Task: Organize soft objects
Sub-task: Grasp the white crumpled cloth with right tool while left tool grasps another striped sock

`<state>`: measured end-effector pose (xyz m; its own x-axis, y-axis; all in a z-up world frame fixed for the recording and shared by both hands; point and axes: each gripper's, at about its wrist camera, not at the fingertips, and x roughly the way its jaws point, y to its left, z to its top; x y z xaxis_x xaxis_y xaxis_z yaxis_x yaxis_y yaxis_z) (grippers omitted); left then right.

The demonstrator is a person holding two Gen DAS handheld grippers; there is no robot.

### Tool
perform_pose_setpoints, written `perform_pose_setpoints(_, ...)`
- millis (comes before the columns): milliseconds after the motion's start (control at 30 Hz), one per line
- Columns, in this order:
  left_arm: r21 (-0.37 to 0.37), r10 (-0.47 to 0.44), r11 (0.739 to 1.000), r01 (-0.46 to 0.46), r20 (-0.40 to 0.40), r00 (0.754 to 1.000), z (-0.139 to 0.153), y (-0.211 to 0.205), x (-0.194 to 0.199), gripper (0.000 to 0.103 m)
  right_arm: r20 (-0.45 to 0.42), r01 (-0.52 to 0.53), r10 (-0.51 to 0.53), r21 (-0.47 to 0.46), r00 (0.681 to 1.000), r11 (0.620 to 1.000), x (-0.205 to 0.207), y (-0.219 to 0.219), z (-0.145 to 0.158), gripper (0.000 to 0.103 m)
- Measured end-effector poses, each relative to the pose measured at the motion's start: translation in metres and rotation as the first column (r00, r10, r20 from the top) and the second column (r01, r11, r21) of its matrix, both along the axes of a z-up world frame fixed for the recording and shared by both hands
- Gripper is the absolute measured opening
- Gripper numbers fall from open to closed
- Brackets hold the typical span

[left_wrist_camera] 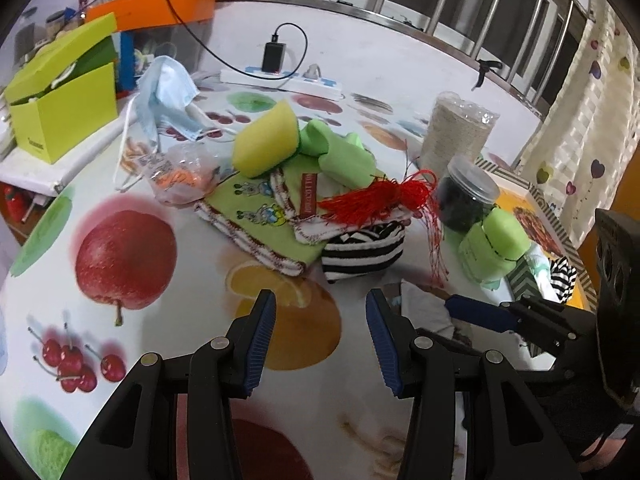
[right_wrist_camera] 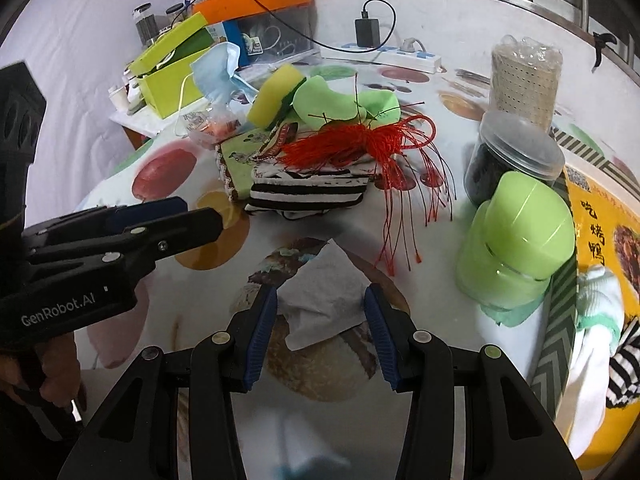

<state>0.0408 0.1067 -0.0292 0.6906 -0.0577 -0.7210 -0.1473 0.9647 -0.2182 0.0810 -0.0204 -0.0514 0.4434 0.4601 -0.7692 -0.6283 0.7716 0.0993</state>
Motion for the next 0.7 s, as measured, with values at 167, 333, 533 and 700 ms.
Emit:
perform_pose_setpoints(167,-0.020,-0.026,0.999,0.026,0.009,1.000,0.001,-0.003,0.010,0.046,0.031,0.023,-0.022,-0.030,0.999,0.999,0.001,-0.001,-0.001,0.023)
perform_pose_setpoints(333,-0.035,-0.058,0.998,0.058,0.015,0.998,0.000,-0.009,0.025,0.046,0.020,0.035,-0.035,-0.004,0.999,0.999,0.001,-0.010,-0.001,0.020)
perform_pose_setpoints(533,-0.054,-0.087,0.995,0.087,0.006,0.996,-0.005,-0.016,0.047,0.046,0.008,0.054,-0.054,0.020,0.998,0.998,-0.003,-0.023,0.002,0.020)
perform_pose_setpoints(700,-0.052,-0.099,0.994,0.098,-0.011,0.995,-0.012,-0.022,0.061,0.046,0.013,0.061,-0.061,0.035,0.998,0.998,-0.007,-0.031,0.007,0.020)
